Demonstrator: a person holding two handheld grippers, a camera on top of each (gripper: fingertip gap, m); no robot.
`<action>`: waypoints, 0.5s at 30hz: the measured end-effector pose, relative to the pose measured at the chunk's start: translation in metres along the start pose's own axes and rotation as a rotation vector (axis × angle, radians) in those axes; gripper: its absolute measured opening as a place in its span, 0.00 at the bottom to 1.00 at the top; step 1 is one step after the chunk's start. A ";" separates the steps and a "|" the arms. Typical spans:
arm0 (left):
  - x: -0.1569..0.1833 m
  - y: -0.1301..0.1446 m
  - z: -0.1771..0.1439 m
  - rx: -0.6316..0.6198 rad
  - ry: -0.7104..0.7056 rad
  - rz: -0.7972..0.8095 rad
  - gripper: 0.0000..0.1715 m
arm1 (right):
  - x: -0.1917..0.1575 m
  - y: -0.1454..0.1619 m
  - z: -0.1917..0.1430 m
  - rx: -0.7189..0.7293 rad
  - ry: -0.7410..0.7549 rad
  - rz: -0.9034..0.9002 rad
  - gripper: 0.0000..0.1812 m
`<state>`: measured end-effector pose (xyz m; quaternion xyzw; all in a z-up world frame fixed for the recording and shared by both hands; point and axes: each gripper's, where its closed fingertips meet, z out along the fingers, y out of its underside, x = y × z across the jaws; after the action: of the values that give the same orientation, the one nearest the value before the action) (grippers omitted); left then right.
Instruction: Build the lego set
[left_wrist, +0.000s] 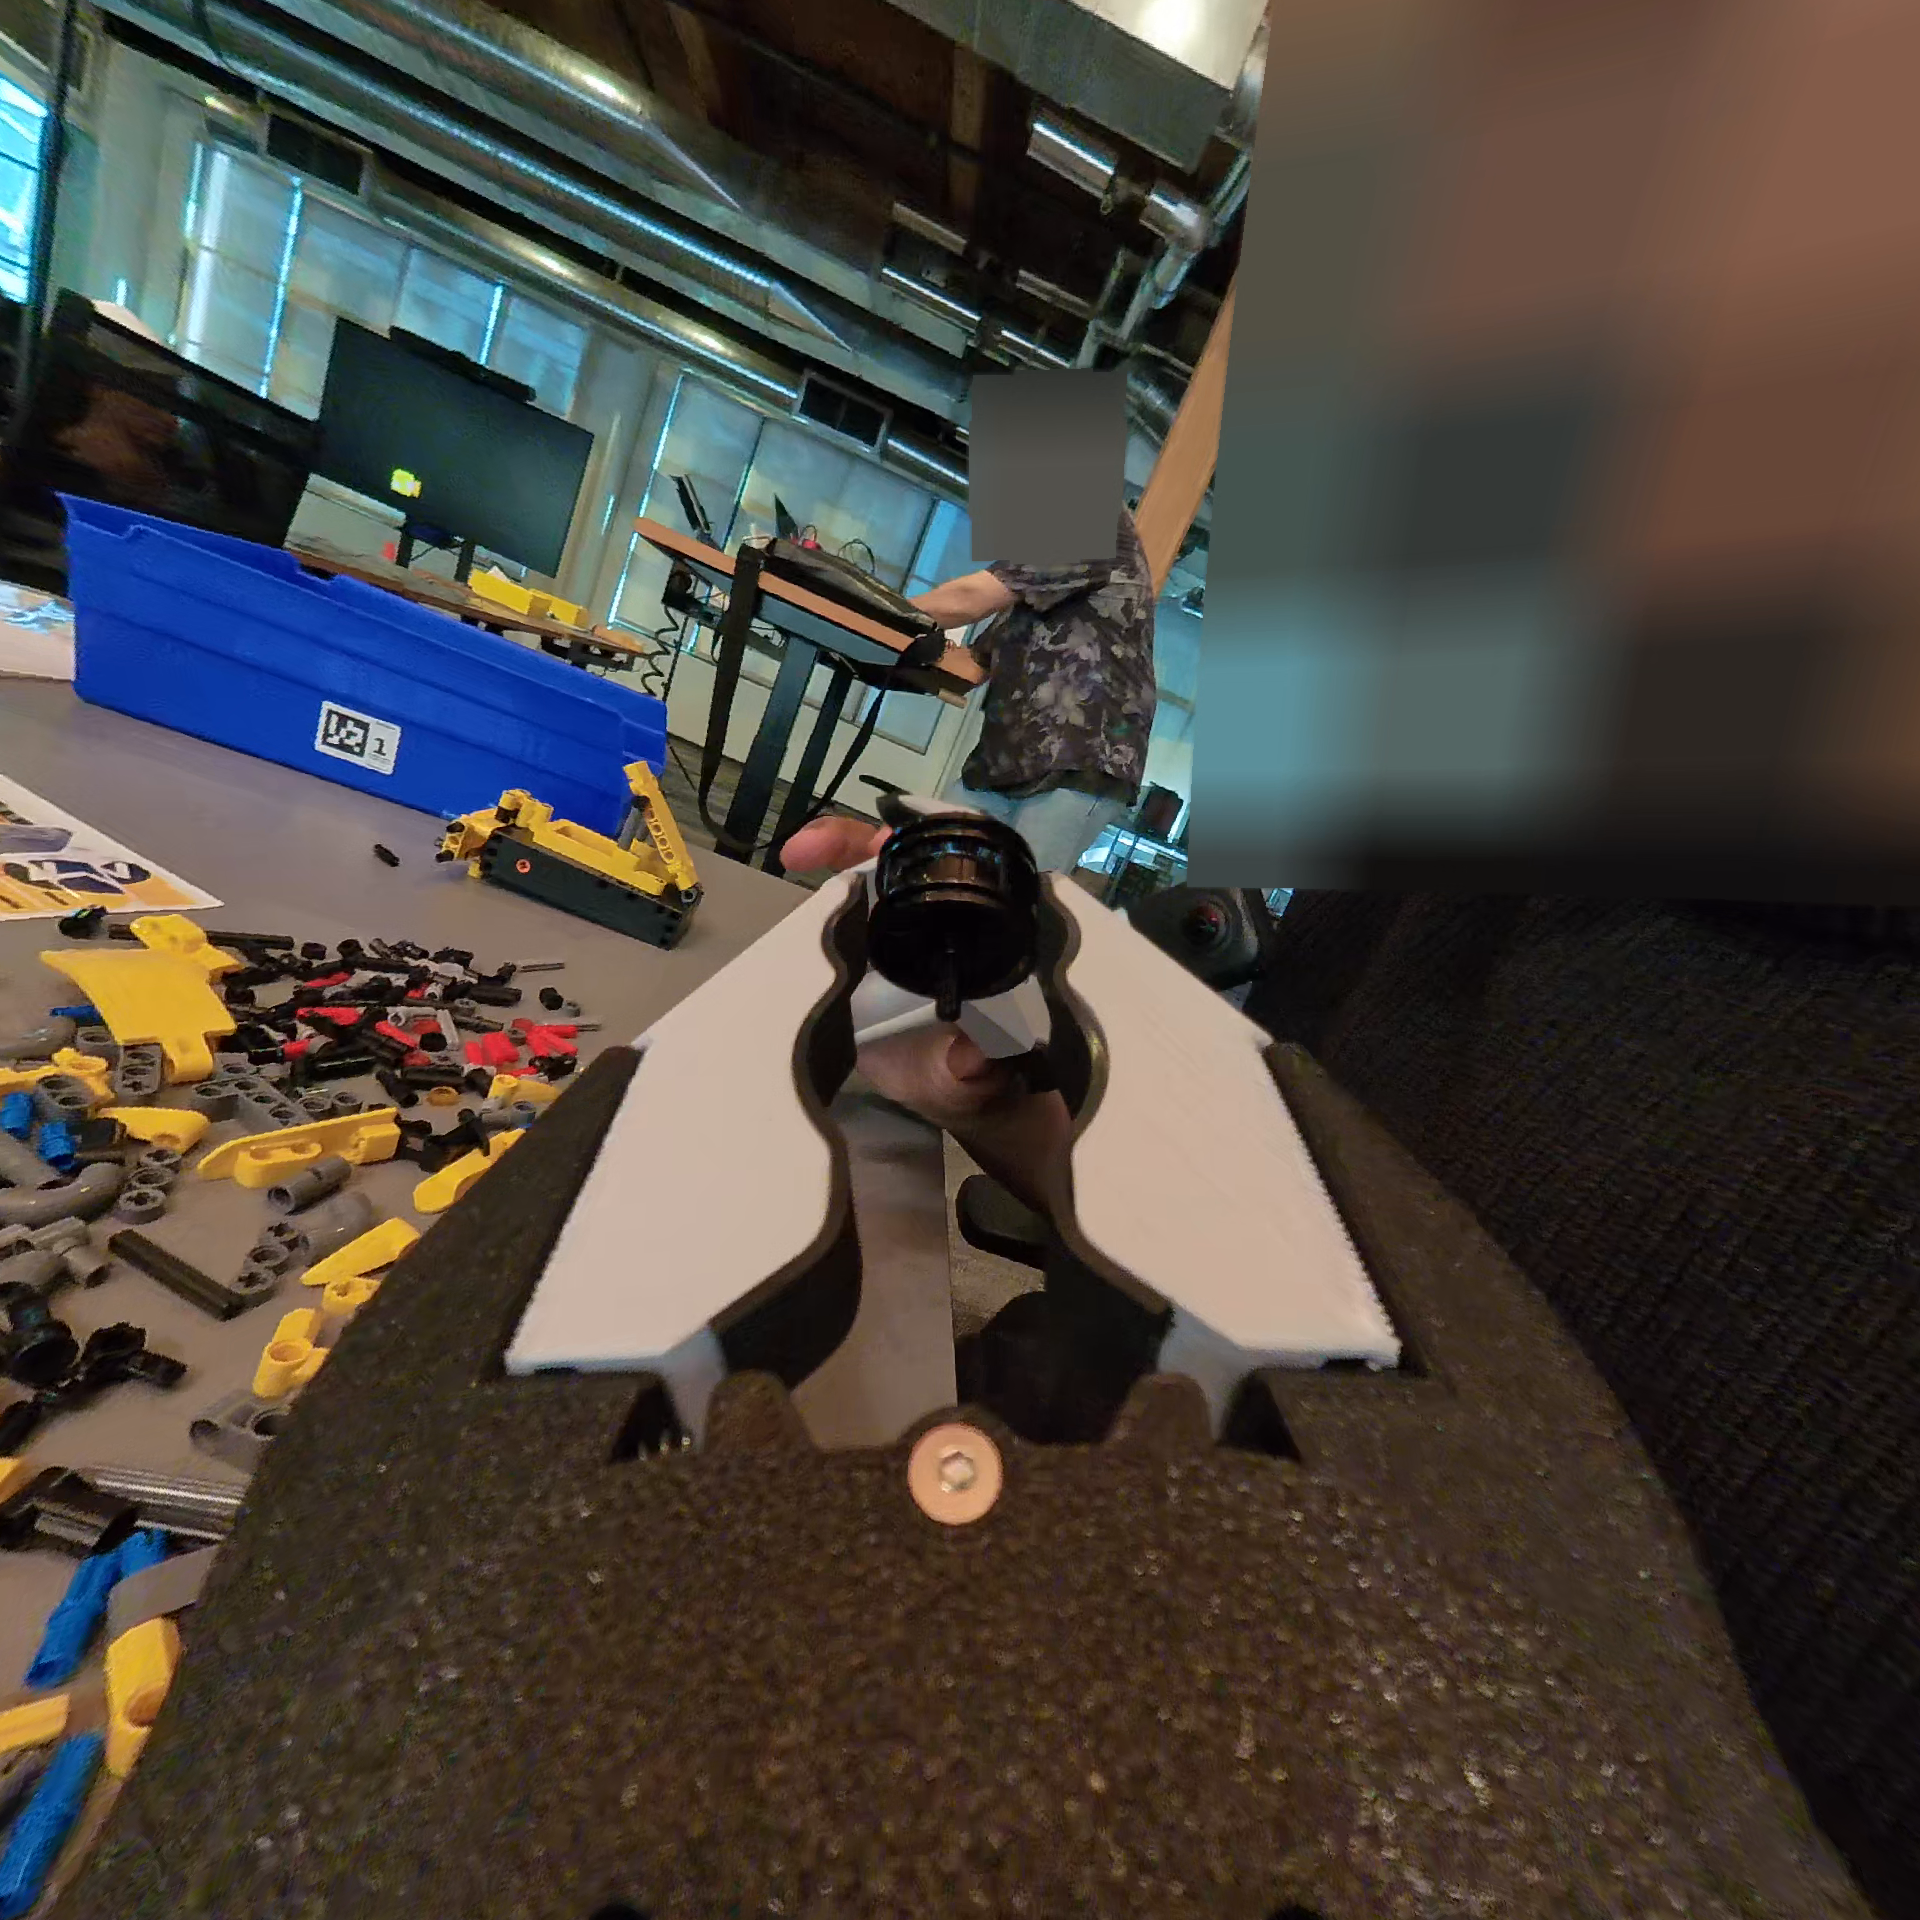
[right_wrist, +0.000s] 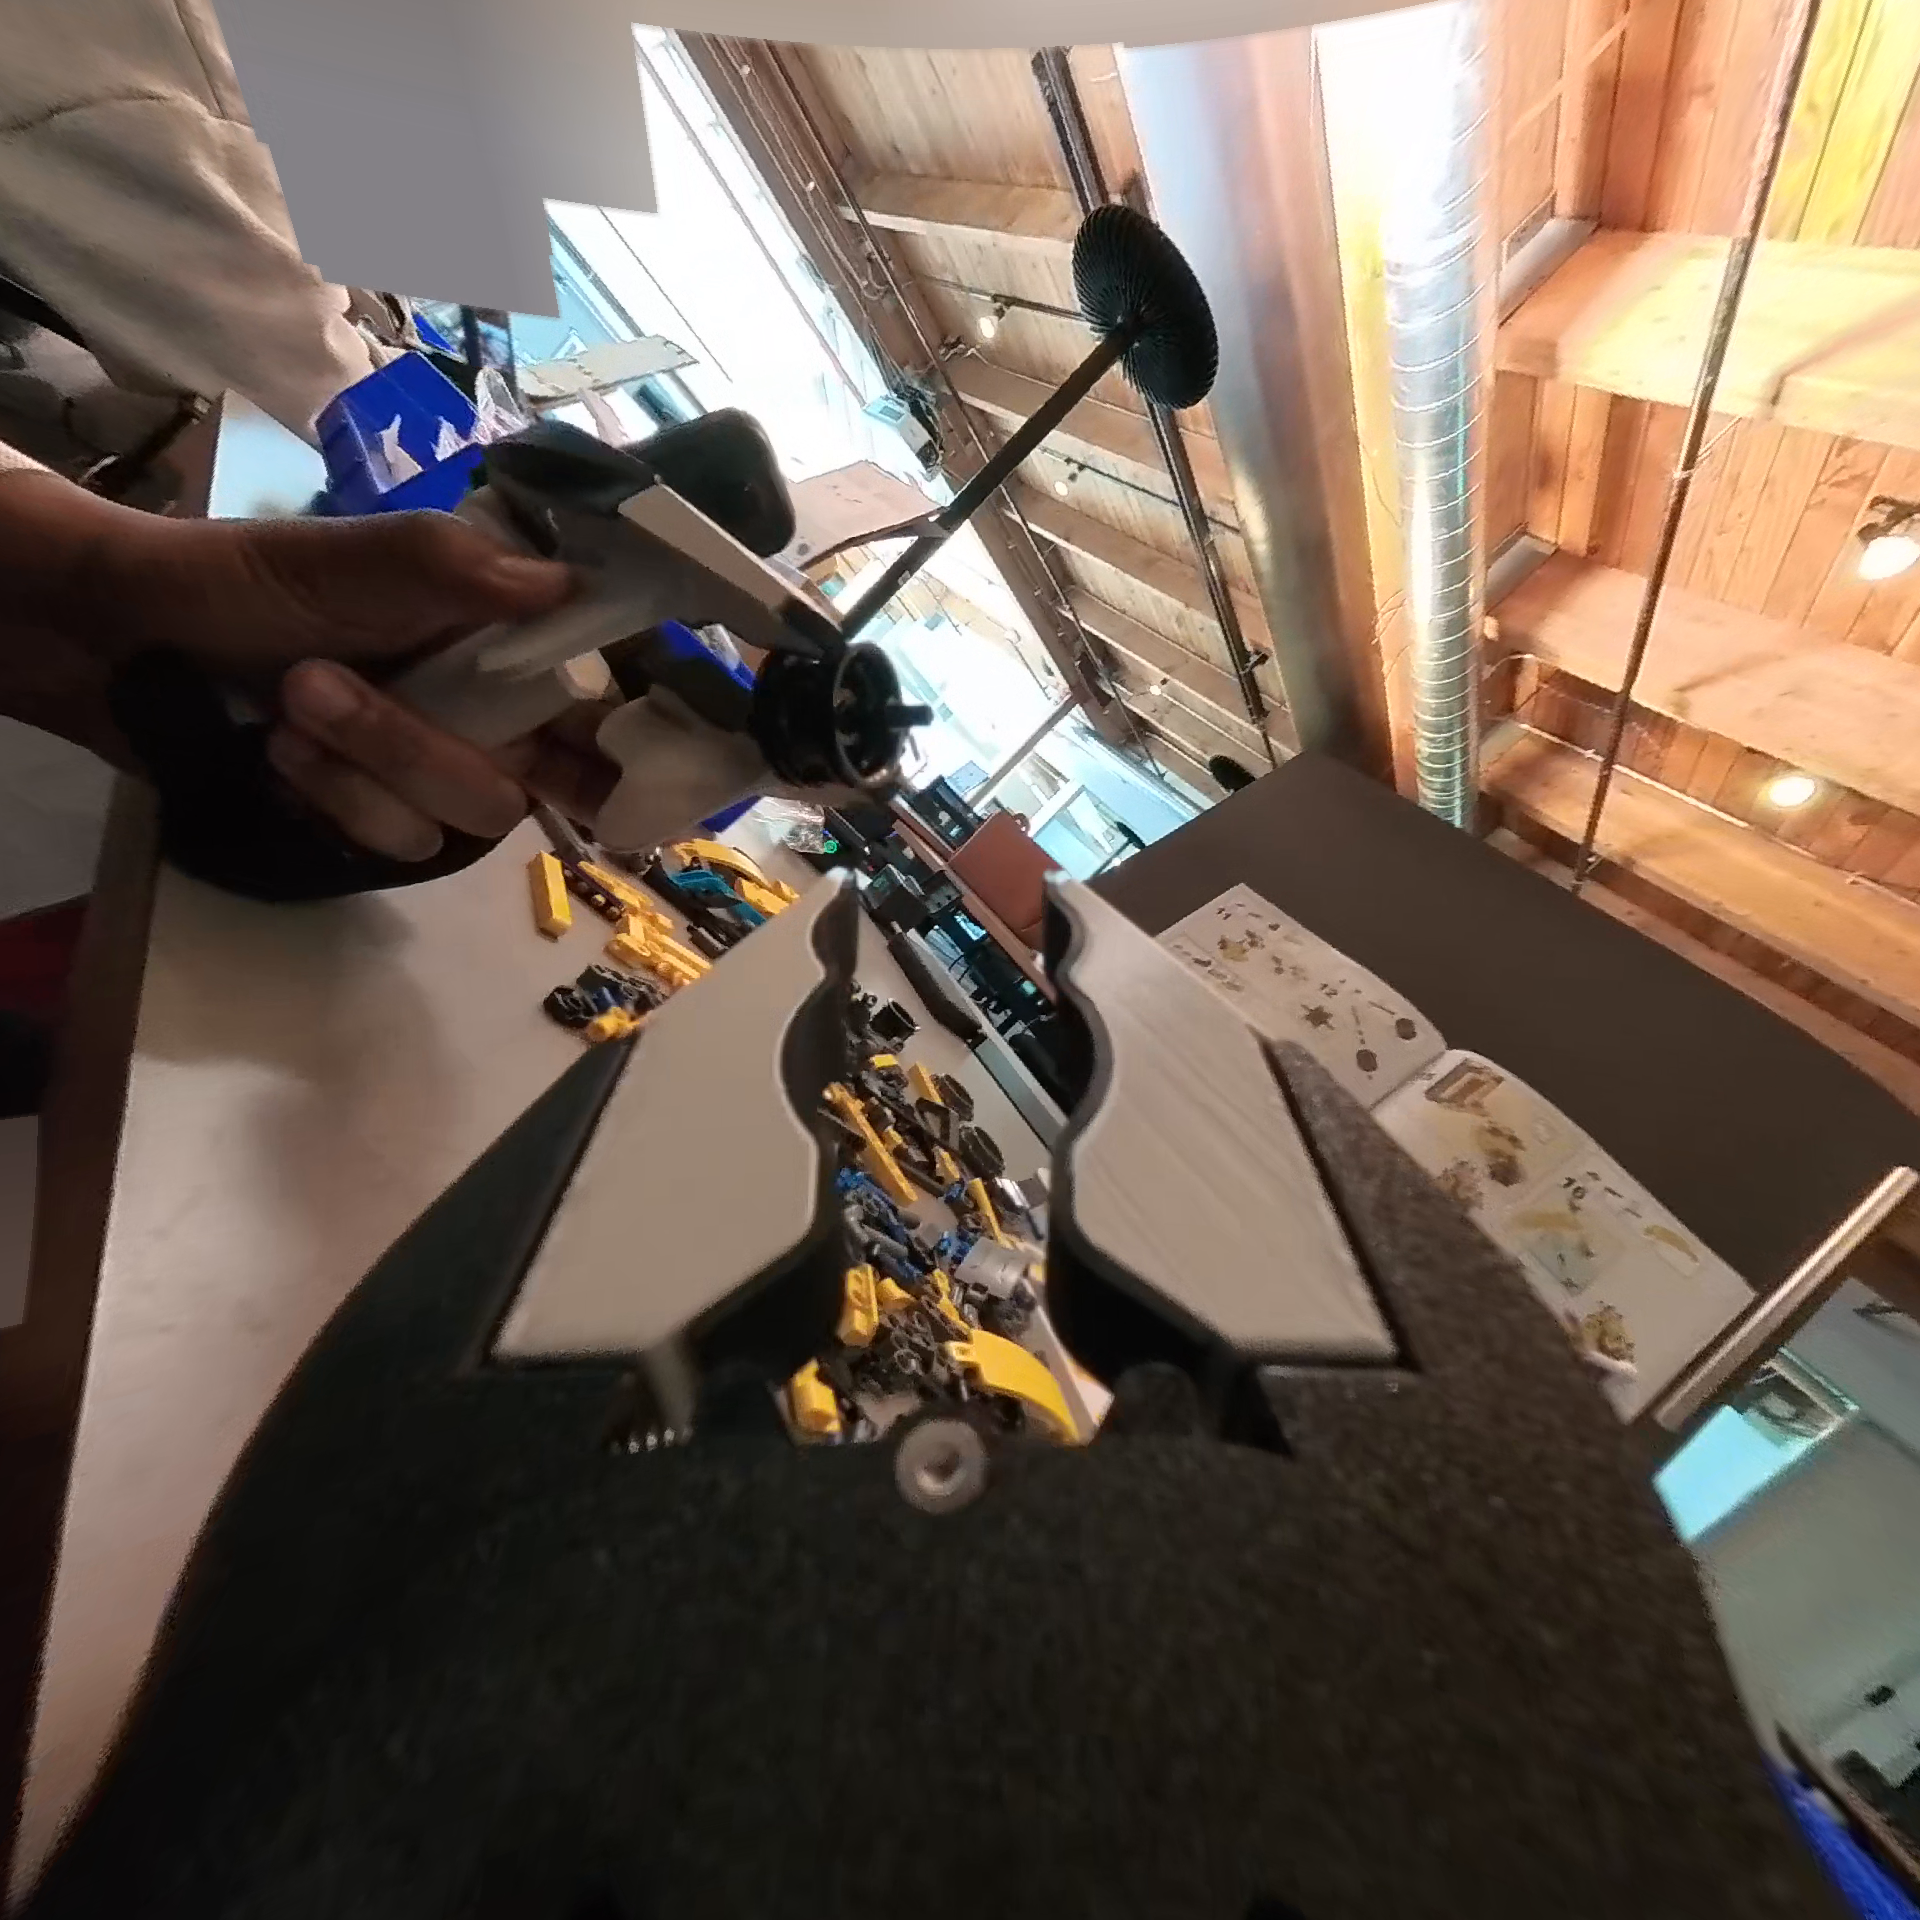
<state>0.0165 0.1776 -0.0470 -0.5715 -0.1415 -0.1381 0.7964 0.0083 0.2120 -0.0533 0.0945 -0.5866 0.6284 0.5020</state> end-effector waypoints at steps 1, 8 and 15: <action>0.000 0.000 0.000 0.001 0.004 -0.002 0.18 | 0.000 0.000 0.000 -0.001 -0.006 0.010 0.18; -0.005 0.009 0.005 -0.049 -0.054 0.041 0.18 | -0.018 -0.010 -0.001 0.054 -0.119 0.083 0.18; -0.011 0.010 0.011 -0.043 -0.136 0.082 0.18 | -0.026 -0.013 -0.001 0.065 -0.156 0.073 0.18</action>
<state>0.0091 0.1924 -0.0570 -0.6018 -0.1688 -0.0694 0.7775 0.0309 0.1971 -0.0640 0.1379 -0.6064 0.6556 0.4283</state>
